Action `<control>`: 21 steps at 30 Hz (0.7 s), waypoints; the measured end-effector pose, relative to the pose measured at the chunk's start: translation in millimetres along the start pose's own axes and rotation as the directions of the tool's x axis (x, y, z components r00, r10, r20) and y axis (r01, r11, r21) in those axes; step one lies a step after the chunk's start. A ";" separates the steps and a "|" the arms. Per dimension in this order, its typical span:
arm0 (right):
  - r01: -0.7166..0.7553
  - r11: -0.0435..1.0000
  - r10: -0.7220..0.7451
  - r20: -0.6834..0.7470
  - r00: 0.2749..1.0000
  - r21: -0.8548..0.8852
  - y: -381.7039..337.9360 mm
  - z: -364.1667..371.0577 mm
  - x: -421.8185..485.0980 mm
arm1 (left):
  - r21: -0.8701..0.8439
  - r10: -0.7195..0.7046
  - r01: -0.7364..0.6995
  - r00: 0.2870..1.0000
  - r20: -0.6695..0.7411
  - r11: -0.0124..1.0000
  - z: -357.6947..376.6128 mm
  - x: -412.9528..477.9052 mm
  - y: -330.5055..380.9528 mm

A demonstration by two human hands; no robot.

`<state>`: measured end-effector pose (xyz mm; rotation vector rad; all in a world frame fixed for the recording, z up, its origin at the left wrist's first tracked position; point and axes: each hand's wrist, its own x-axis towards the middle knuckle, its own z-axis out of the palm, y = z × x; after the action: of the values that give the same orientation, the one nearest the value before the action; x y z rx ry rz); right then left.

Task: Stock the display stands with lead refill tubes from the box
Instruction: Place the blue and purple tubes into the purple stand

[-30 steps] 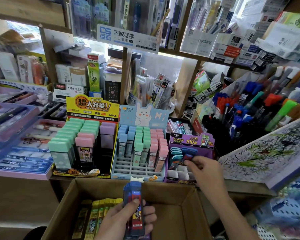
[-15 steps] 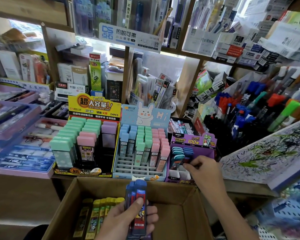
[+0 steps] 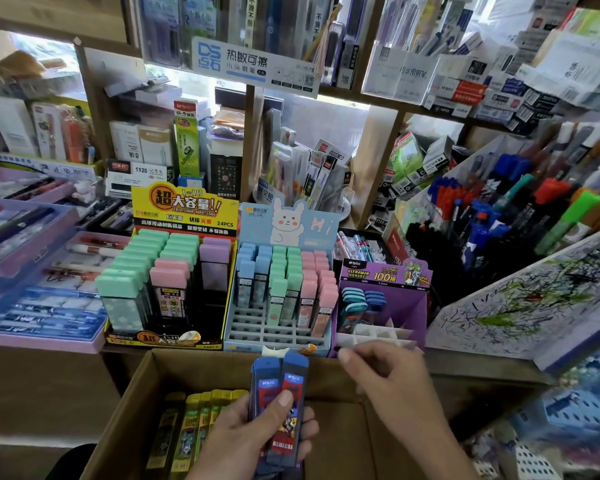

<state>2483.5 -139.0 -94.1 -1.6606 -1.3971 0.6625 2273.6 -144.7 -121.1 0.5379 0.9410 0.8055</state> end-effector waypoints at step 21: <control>-0.276 0.856 0.146 0.307 0.940 0.437 14.6 27.4 -15.8 | -0.183 -0.202 0.188 0.978 -0.061 0.965 -14.4 32.4 -5.3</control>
<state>2464.7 -147.2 -122.3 -1.3682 -1.1077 1.2875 2274.1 -121.0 -148.0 0.2558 0.9681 0.7274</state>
